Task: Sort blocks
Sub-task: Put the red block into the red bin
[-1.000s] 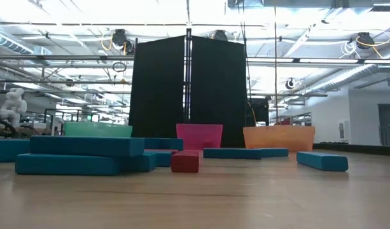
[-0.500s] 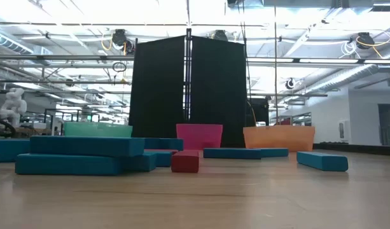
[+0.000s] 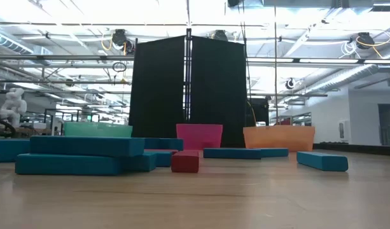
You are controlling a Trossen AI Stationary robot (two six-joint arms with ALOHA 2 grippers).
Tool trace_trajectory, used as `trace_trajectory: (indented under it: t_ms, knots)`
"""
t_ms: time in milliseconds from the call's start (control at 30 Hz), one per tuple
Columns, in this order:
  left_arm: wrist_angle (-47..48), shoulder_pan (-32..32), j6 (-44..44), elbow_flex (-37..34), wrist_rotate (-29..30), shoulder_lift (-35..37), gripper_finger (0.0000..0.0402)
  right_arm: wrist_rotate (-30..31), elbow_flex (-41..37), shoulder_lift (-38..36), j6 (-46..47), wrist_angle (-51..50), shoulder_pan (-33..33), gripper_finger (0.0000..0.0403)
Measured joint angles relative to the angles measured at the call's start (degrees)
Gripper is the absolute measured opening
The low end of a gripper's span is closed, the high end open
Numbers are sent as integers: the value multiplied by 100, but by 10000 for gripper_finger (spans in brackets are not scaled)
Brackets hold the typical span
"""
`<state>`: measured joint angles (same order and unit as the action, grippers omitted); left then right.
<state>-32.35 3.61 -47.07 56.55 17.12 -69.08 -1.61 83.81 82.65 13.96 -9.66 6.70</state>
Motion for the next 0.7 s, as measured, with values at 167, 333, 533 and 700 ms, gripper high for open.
trace_trajectory:
  t_ms: [167,333,533,700]
  knots:
    - [368,-28,5,4,-39,-4,22,11,0,2,4,-68,0,183]
    - [358,-29,-119,9,-35,-26,22,7,0,2,21,-69,0,183]
    - [460,-107,-717,11,37,-33,22,40,-2,2,142,-92,7,183]
    - [801,-133,-1035,-9,191,-60,22,-170,7,-14,254,0,-10,183]
